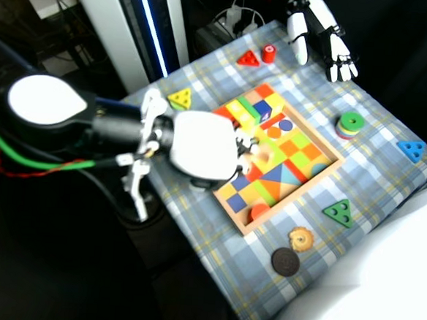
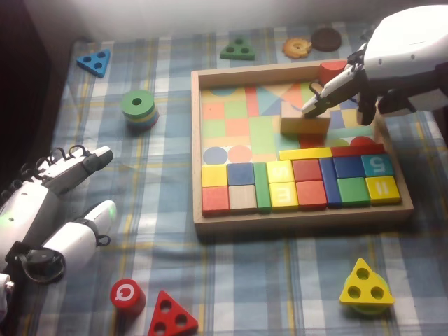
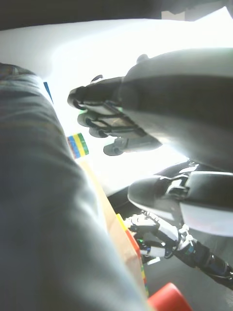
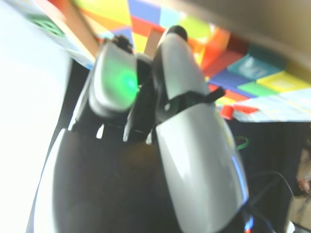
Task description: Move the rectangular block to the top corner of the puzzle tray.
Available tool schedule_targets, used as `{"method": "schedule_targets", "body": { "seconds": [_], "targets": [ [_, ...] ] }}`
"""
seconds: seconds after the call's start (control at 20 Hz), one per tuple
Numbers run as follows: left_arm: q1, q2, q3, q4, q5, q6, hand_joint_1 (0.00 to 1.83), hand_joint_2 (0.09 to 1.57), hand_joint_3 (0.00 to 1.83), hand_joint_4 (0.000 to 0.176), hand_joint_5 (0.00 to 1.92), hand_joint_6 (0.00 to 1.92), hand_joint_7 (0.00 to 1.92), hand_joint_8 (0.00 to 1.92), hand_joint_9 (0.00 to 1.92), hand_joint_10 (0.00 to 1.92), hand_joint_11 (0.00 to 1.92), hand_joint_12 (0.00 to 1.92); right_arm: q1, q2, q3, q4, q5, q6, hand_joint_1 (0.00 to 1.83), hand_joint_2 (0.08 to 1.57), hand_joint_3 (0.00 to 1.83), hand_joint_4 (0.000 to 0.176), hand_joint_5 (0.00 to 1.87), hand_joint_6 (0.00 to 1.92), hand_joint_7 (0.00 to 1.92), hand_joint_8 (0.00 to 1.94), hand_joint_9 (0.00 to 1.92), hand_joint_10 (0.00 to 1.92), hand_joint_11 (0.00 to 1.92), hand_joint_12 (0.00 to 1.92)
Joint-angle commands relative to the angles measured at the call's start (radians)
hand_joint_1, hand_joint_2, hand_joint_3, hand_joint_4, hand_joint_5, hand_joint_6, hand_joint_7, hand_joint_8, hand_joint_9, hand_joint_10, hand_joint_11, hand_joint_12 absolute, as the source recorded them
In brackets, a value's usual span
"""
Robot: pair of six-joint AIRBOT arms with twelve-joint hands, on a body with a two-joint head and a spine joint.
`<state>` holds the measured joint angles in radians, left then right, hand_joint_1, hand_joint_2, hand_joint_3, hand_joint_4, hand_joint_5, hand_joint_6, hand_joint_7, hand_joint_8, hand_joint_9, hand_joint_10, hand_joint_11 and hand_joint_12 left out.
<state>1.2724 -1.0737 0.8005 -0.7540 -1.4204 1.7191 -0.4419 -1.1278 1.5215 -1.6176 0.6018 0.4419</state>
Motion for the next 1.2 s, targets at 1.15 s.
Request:
{"method": "schedule_targets", "body": {
  "seconds": [1.15],
  "targets": [
    [-0.009, 0.009, 0.000, 0.043, -0.095, -0.007, 0.64, 1.41, 0.00, 0.066, 0.39, 0.00, 0.23, 0.00, 0.13, 0.00, 0.00, 0.00, 0.022, 0.027, 0.050, 0.003, -0.082, 0.007, 1.46, 1.23, 0.00, 0.038, 0.43, 0.00, 1.23, 1.94, 1.39, 1.92, 1.45, 1.92]
  ]
}}
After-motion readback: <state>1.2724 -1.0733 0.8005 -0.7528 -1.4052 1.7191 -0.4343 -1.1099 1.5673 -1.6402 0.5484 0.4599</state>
